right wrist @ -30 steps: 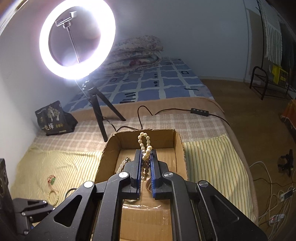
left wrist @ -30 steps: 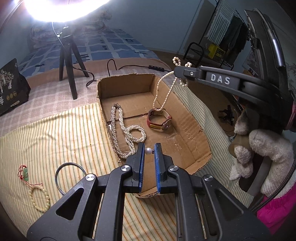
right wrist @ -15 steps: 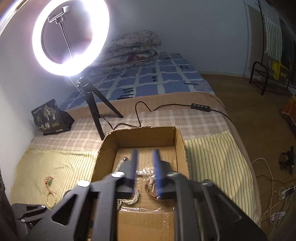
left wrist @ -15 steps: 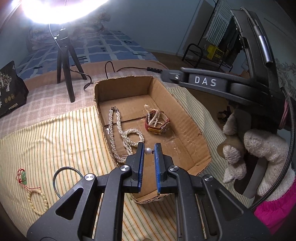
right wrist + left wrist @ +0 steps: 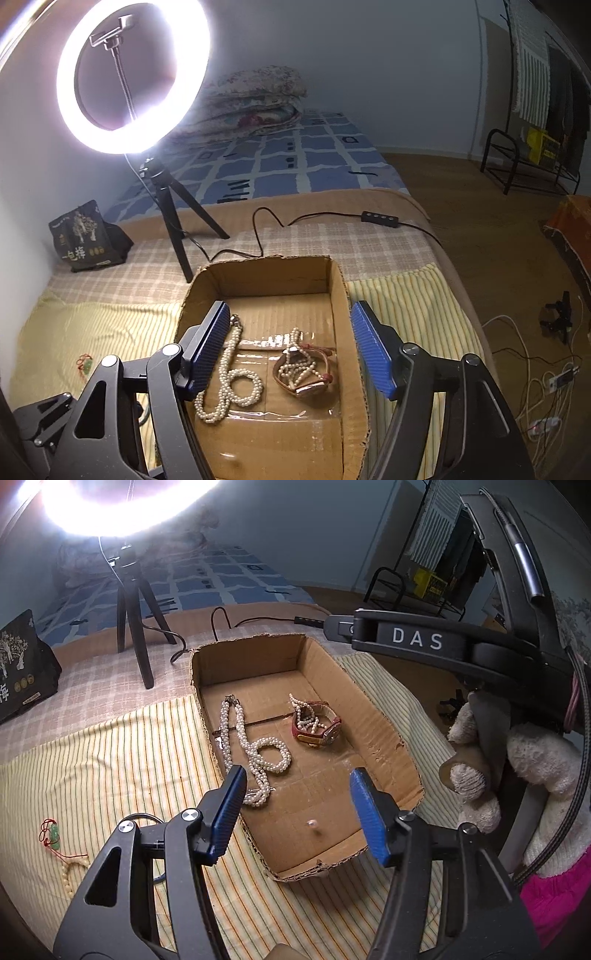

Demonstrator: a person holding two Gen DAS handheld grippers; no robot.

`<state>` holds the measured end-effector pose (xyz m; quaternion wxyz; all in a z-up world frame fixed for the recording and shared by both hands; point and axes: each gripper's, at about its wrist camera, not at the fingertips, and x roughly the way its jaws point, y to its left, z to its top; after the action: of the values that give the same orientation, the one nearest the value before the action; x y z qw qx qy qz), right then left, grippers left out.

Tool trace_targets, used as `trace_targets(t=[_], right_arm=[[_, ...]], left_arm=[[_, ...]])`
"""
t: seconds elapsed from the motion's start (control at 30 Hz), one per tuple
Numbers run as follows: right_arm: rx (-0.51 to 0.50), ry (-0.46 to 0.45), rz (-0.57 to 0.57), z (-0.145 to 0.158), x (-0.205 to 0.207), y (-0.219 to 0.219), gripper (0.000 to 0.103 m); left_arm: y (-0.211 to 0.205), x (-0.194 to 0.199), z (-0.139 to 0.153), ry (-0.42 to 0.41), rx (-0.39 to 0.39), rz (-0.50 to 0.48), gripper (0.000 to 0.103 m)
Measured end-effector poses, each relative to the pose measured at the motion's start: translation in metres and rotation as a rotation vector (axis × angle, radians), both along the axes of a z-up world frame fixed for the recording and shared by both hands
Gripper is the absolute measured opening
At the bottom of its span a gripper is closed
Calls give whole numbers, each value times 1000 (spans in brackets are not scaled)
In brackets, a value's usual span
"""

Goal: Organize jewelry
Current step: 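Open both tools to drop the earring and pearl necklace into the box, then move left tool to the green jade pendant while right tool approaches the pearl stud earring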

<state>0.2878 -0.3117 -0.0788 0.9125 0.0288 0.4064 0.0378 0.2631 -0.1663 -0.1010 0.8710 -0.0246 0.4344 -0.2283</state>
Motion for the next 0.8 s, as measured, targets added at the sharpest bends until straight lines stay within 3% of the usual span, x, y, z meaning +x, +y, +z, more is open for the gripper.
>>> trace_targets(t=[0.57, 0.8], right_arm=[[-13, -23, -37, 13, -21, 0, 71], [-39, -22, -39, 18, -39, 1, 77]], left_arm=[[29, -19, 15, -45, 41, 18, 60], [60, -24, 10, -42, 84, 47, 60]])
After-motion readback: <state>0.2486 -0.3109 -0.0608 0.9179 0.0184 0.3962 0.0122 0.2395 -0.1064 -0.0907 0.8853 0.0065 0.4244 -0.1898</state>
